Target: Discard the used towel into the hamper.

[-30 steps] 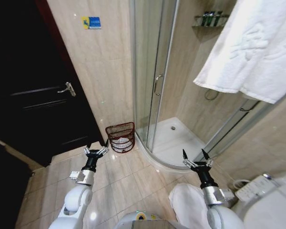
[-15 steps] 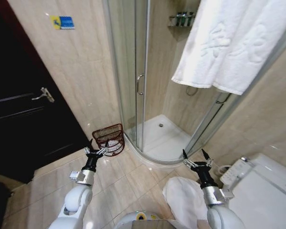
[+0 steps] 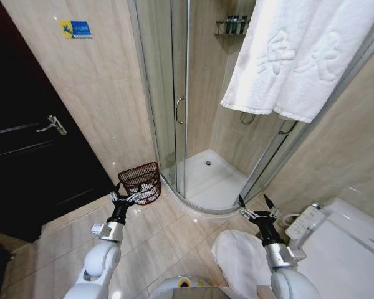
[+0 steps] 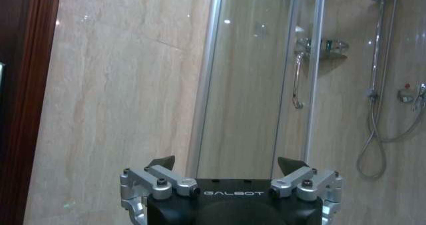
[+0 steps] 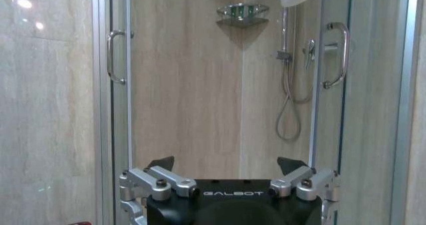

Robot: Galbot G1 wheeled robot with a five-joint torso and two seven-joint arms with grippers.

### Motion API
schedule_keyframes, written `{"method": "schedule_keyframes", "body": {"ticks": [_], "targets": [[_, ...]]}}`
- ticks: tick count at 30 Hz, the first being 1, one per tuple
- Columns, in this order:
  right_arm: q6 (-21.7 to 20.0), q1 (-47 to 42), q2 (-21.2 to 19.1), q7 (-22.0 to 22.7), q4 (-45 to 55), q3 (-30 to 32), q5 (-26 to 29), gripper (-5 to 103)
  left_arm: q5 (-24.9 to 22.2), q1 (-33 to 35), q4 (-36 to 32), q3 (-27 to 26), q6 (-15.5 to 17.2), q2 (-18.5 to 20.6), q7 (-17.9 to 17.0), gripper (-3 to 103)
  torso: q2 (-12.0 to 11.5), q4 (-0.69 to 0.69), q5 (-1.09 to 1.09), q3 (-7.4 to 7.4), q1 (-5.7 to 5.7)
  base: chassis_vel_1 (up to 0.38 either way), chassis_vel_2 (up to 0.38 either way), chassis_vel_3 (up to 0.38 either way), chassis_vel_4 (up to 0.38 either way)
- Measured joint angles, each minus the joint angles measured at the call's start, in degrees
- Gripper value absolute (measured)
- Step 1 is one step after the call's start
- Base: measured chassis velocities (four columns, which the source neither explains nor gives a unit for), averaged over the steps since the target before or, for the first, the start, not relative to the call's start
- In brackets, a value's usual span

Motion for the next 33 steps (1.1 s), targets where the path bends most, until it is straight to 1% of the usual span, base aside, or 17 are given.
{"method": "schedule_keyframes", "body": {"ticks": [7,8,9,10,11,12,13,14,15,16,18,24,27,28,29,33], "targets": [[0.0,0.0,0.0,0.0,0.0,0.0,0.0,100,0.0,0.0,0.0,0.0,0.0,0.0,0.0,100,0.0,0.0,0.0,0.0,0.0,0.0,0.0,0.0,0.0],[-0.2,0.0,0.0,0.4,0.1,0.1,0.4,100,0.0,0.0,0.0,0.0,0.0,0.0,0.0,100,0.0,0.01,0.01,0.0,0.0,0.0,0.0,0.0,0.0],[-1.2,-0.1,0.0,2.0,0.9,2.0,1.4,100,0.0,0.0,-0.3,0.0,0.3,0.1,-0.3,100,0.0,0.02,0.05,0.0,0.0,0.0,0.0,0.0,0.0],[-2.1,-0.3,0.0,3.2,1.9,3.7,1.8,100,-0.1,0.1,-1.7,0.2,1.8,0.3,-1.2,100,0.0,0.0,-0.05,0.0,0.01,0.0,0.0,0.0,0.0],[-2.1,-0.3,0.0,3.2,1.9,3.7,1.8,100,-0.1,0.1,-1.7,0.2,1.8,0.3,-1.2,100,0.0,0.0,-0.05,0.0,0.01,0.0,0.0,0.0,0.0],[-2.6,-0.5,0.0,3.4,2.3,4.1,1.8,100,-0.2,0.3,-4.0,0.4,4.1,0.7,-2.7,100,0.0,-0.01,-0.02,0.0,0.01,0.0,0.0,0.0,0.0],[-2.8,-0.4,0.0,3.4,2.6,4.3,2.2,100,-0.4,0.5,-7.1,0.8,7.0,1.3,-4.6,100,0.0,-0.01,0.04,0.0,0.01,0.0,0.0,0.0,0.0],[-2.8,-0.4,0.0,3.4,2.6,4.3,2.2,100,-0.4,0.5,-7.1,0.8,7.0,1.3,-4.6,100,0.0,-0.01,0.04,0.0,0.01,0.0,0.0,0.0,0.0],[-2.8,0.0,0.0,3.4,2.6,4.5,2.6,100,-0.9,0.5,-9.0,0.9,8.8,1.6,-5.6,100,0.0,-0.01,0.05,0.0,0.01,0.0,0.0,0.0,0.0],[-2.8,0.5,0.0,3.5,2.6,4.6,2.8,100,-1.4,0.5,-9.7,0.9,9.2,1.8,-5.6,100,0.0,0.0,-0.01,0.0,0.01,0.0,0.0,0.0,0.0],[-3.3,0.6,0.0,3.7,2.6,4.6,3.0,100,-1.9,0.6,-10.4,0.8,9.9,2.0,-5.7,100,0.0,0.0,0.01,0.0,0.01,0.0,0.0,0.0,0.0],[-3.2,-1.2,0.0,3.7,2.7,4.0,3.3,100,-1.9,2.6,-10.9,0.5,10.4,2.6,-6.2,100,0.0,0.0,0.0,0.0,0.01,0.0,0.0,0.0,0.0],[-0.6,-4.0,0.0,3.4,2.3,2.6,3.0,100,-1.9,5.3,-10.8,-0.1,9.9,2.8,-6.6,100,0.0,0.0,0.0,0.0,0.01,0.0,0.0,0.0,0.0],[-0.6,-4.0,0.0,3.4,2.3,2.6,3.0,100,-1.9,5.3,-10.8,-0.1,9.9,2.8,-6.6,100,0.0,0.0,0.0,0.0,0.01,0.0,0.0,0.0,0.0],[0.5,-5.3,0.0,3.3,2.4,2.0,2.8,100,-2.0,6.5,-10.5,-0.8,9.0,3.0,-6.8,100,0.0,0.0,-0.01,0.0,0.01,0.0,0.0,0.0,0.0],[2.0,-6.8,0.0,3.3,3.4,1.8,2.8,100,-3.0,7.7,-10.3,-2.7,7.7,3.9,-6.9,100,0.0,0.0,0.0,0.0,0.0,0.0,0.0,0.0,0.0]]}}
